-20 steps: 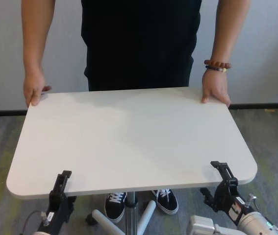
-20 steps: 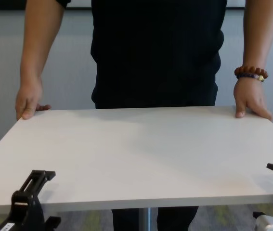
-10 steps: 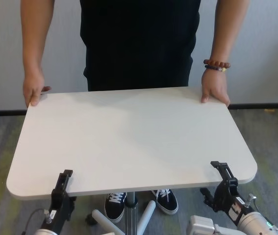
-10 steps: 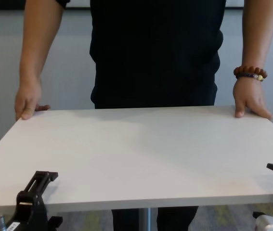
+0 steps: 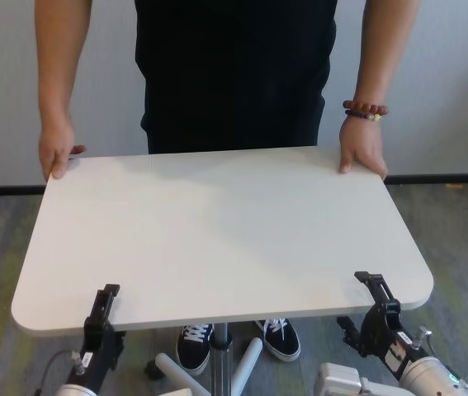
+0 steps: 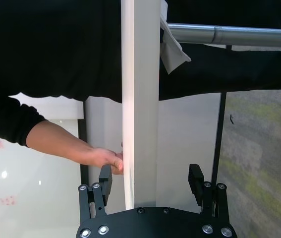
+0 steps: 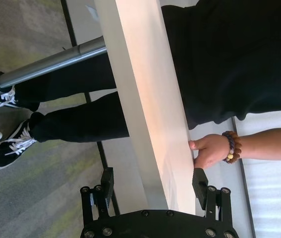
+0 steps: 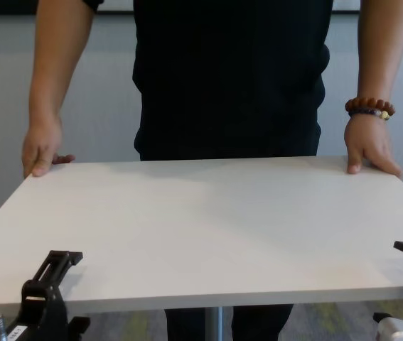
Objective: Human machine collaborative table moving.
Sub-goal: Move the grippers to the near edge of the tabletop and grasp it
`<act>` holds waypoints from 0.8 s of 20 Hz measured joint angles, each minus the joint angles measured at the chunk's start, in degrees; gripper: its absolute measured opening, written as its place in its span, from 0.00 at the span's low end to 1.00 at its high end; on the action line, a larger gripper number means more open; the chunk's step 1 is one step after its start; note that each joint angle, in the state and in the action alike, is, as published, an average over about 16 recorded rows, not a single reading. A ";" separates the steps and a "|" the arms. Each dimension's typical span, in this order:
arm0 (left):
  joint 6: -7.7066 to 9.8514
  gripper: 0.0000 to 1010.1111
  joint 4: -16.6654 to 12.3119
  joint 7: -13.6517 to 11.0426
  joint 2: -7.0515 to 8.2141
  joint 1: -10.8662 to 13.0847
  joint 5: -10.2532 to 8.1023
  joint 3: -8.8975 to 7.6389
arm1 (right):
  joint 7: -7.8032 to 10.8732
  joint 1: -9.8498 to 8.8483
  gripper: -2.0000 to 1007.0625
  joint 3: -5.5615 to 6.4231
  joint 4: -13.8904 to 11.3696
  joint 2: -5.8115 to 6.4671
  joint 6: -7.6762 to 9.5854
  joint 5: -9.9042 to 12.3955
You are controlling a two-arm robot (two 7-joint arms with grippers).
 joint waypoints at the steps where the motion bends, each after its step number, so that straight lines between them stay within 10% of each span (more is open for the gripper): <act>1: 0.03 0.99 0.03 0.05 -0.01 -0.02 -0.02 -0.02 | 0.00 0.00 1.00 0.00 0.00 0.00 0.00 0.00; 16: 0.31 0.99 0.08 0.19 -0.08 -0.05 0.05 -0.18 | 0.00 0.00 1.00 0.00 0.00 0.00 0.00 0.00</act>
